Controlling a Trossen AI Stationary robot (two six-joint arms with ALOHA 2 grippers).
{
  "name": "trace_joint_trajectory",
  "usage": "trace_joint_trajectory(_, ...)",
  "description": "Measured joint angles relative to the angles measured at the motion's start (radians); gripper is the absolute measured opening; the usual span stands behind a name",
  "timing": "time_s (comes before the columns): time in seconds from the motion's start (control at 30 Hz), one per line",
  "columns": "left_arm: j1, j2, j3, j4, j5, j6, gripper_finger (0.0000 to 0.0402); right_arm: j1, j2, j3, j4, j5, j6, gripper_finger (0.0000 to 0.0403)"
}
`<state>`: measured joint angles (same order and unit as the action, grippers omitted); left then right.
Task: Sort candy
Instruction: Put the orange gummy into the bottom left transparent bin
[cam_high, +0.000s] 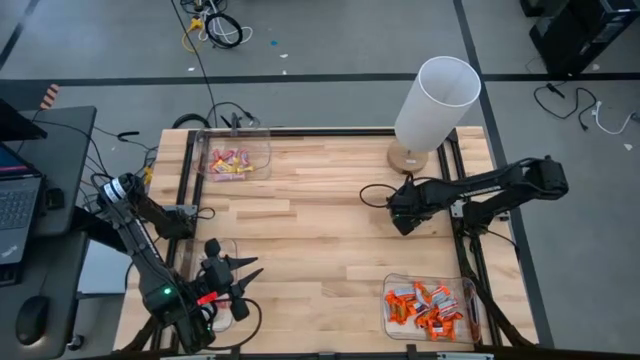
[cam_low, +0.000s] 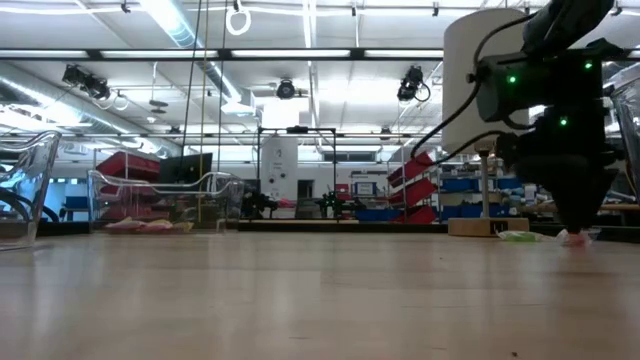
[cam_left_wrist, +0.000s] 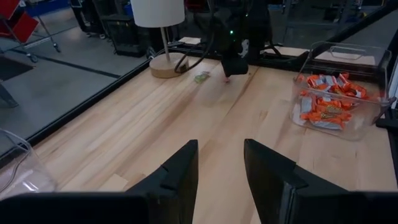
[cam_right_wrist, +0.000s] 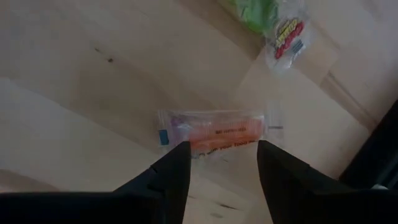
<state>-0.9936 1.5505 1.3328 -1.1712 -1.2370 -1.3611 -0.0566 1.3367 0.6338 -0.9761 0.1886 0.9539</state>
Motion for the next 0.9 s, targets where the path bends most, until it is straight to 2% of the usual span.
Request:
trace_joint_trajectory(0.27,-0.001,0.0,-0.051,0.029,0.026,-0.004,0.0132,0.0,0.053,0.0,0.035,0.0,-0.011,0.0135)
trace_joint_trajectory(0.67,-0.001,0.0,-0.082,0.071,0.052,-0.004,0.0132,0.001,0.052,0.0,0.04,-0.004,-0.015,0.0007)
trace_joint_trajectory(0.9,-0.001,0.0,-0.082,0.08,0.052,-0.004,0.0132,0.002,0.049,0.0,0.039,-0.004,-0.038,0.0001)
